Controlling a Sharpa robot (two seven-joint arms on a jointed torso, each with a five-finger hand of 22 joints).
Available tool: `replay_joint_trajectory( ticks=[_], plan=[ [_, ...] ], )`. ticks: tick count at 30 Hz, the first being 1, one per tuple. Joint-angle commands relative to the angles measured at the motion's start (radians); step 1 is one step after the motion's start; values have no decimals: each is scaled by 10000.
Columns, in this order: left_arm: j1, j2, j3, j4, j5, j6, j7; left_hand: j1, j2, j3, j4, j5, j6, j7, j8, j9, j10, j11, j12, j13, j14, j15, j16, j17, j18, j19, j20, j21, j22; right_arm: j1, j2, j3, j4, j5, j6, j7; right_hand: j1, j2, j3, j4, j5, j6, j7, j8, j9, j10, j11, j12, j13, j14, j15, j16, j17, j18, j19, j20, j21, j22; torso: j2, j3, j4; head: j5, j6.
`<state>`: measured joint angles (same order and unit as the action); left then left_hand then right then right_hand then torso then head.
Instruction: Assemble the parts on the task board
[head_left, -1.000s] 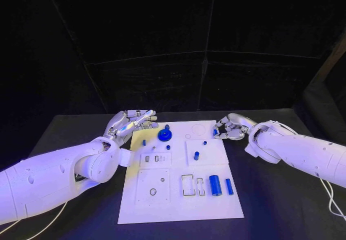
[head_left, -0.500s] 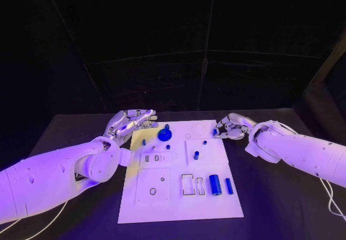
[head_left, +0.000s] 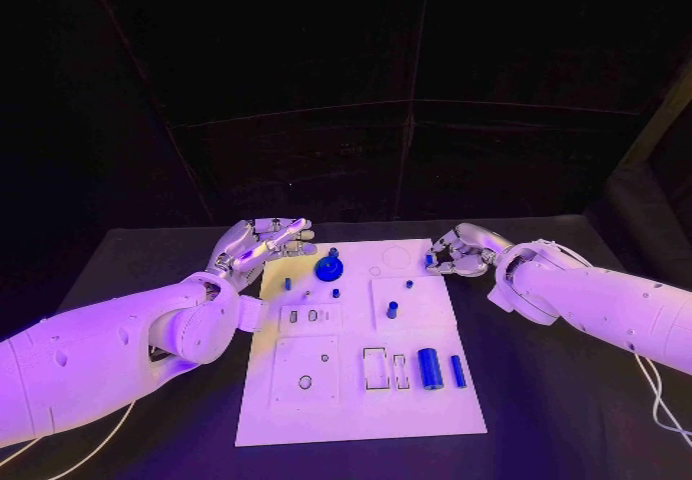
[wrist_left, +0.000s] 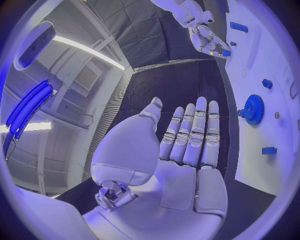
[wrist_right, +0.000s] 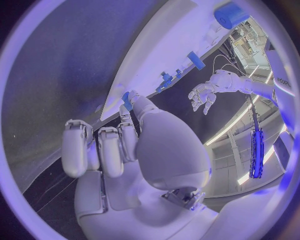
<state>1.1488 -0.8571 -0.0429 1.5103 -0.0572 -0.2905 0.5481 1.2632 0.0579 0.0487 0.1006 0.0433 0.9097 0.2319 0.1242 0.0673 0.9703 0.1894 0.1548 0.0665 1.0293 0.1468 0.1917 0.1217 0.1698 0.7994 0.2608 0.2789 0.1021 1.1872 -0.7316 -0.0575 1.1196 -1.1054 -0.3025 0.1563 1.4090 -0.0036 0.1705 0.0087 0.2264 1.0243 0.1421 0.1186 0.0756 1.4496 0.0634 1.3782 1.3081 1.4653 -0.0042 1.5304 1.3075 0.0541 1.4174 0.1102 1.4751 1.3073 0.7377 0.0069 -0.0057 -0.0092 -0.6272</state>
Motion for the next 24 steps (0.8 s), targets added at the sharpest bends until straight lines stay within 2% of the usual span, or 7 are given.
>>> replay_joint_trajectory(
  ticks=[1,7,11,14,17,20,24],
  plan=[
    [11,-9,10,20,-9,124,12,13,64,-11,-58,58,57,113,-53,-12,52,6,-59,-12,64,7,-38,-14,148,70,22,-55,-17,17,-33,8,159,254,-583,-48,-44,98,113,4,24,77,1,27,-16,21,-70,57,834,868,-68,49,1799,-82,44,-60,76,673,-5,0,11,11,-5],
    [12,-49,10,44,-9,120,7,15,77,-7,-64,58,59,114,-60,-12,56,7,-66,-12,69,7,-46,-14,148,75,22,-59,-23,21,-249,9,879,495,-1236,-310,-58,174,247,-26,167,107,-18,23,-33,112,-88,184,957,895,-87,98,1910,-121,173,-87,153,841,-26,-18,-13,43,-13],
    [14,-84,10,71,-9,105,8,15,79,-7,-65,58,61,113,-60,-12,58,7,-67,-12,70,7,-48,-14,147,77,22,-60,-24,32,-493,12,1816,283,-1799,-1071,-58,209,324,-57,176,151,-34,36,-33,138,-101,215,988,898,-98,103,1921,-124,185,-99,161,857,-47,-27,-15,51,9],
    [16,-90,10,68,-9,99,9,15,80,-7,-65,58,62,112,-61,-12,60,6,-67,-12,71,7,-49,-14,147,77,21,-61,-25,65,-596,14,2582,-39,-2059,-1737,-63,210,396,-107,63,195,-50,48,-34,152,-115,229,1004,896,-111,100,1914,-121,174,-113,156,843,-88,-56,-10,58,-27],
    [17,-85,10,49,-8,98,7,14,81,-7,-65,58,63,111,-61,-12,62,6,-67,-11,71,7,-50,-14,148,78,21,-61,-25,120,-558,15,3155,-350,-2142,-2348,-73,217,430,-121,25,212,-55,52,-35,155,-120,229,1006,895,-116,98,1910,-122,178,-118,158,849,-126,-76,-2,110,-49],
    [18,-66,10,19,-7,102,3,12,82,-8,-65,57,65,110,-61,-11,64,5,-67,-11,72,7,-50,-13,148,79,21,-62,-26,160,-405,16,3552,-837,-2125,-2892,-82,232,461,-128,-2,225,-59,54,-35,168,-123,246,1024,896,-119,99,1913,-124,183,-122,162,857,-171,-97,40,163,-91],
    [20,-37,10,-37,1,104,5,7,82,-11,-63,57,67,108,-61,-11,69,4,-67,-10,74,6,-53,-13,148,80,21,-63,-27,184,77,15,3664,-1619,-1982,-3484,-109,243,505,-136,-33,259,-69,66,-33,217,-130,316,1091,898,-126,104,1924,-133,215,-128,181,899,-231,-128,77,300,-195]
  ],
)
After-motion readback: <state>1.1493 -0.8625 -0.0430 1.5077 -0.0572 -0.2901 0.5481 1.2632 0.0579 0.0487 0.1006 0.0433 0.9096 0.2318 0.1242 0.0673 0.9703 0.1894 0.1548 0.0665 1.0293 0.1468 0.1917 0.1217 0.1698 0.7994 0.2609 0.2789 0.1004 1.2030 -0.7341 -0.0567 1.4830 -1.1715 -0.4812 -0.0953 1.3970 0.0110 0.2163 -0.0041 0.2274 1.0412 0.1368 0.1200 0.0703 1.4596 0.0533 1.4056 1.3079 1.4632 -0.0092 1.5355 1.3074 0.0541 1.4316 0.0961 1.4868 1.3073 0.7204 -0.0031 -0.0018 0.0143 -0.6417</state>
